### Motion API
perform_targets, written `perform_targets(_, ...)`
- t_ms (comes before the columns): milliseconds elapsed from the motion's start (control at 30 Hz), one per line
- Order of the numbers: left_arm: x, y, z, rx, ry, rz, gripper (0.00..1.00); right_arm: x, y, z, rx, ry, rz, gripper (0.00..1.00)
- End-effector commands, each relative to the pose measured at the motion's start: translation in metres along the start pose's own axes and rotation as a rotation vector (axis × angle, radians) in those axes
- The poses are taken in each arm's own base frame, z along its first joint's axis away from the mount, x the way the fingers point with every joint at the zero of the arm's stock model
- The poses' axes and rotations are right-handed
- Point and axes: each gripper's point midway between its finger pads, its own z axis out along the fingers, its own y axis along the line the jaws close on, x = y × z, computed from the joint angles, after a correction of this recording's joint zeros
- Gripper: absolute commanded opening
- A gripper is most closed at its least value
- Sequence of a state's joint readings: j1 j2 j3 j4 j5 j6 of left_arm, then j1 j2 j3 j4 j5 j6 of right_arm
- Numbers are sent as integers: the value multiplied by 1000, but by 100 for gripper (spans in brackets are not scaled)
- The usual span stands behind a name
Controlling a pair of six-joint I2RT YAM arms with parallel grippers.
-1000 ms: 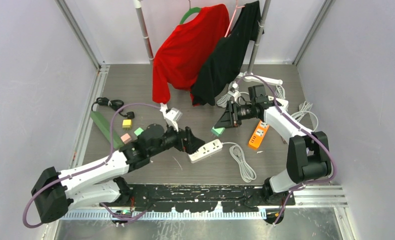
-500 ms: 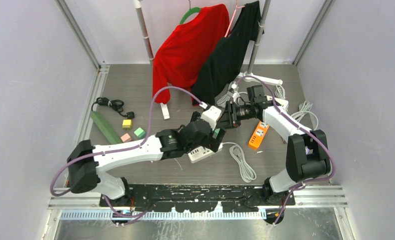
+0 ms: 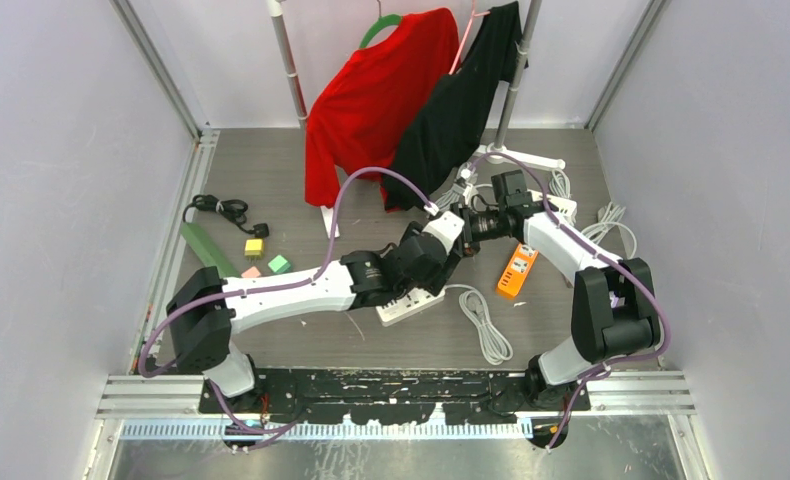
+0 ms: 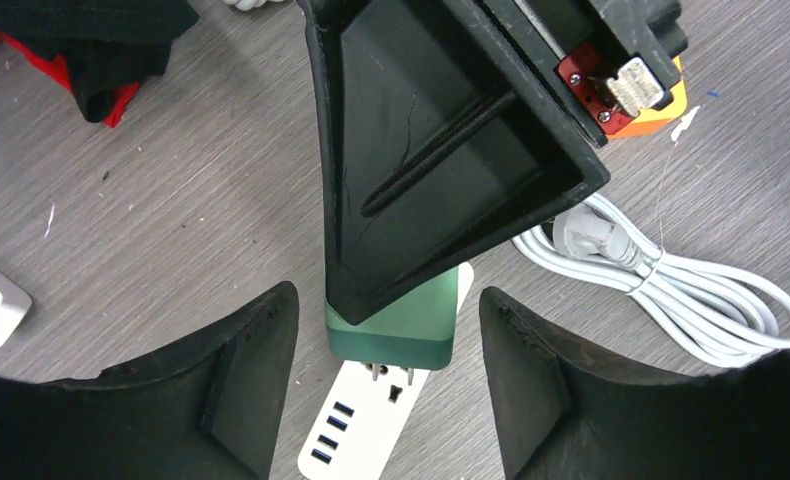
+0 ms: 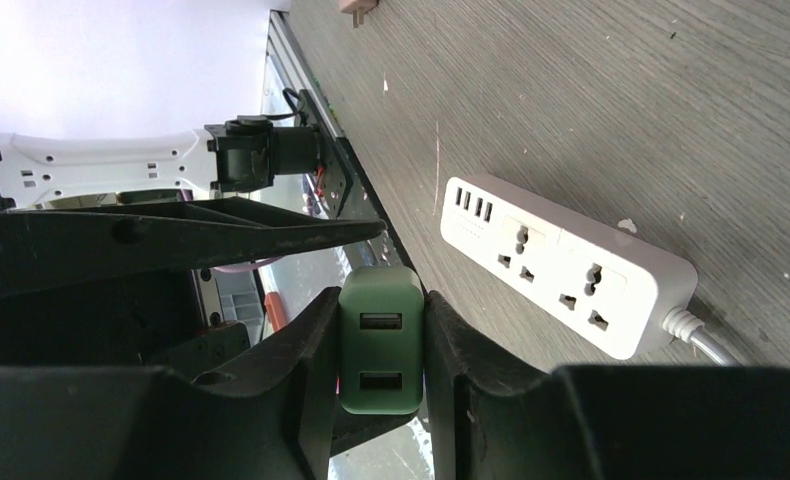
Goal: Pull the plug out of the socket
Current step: Place the plug at the center of the board.
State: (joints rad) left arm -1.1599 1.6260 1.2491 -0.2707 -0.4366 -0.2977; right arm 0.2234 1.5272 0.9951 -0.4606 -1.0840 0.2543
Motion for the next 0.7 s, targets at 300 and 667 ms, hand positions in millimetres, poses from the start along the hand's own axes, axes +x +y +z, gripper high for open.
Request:
perform_targets(300,-22,6,-2,44,-42,-72,0,-9,15,-1,-24,-7,-72,36)
perform_targets(667,53,48,-25,18,38,-177,0,-8,17,-9,6,2,-195,100)
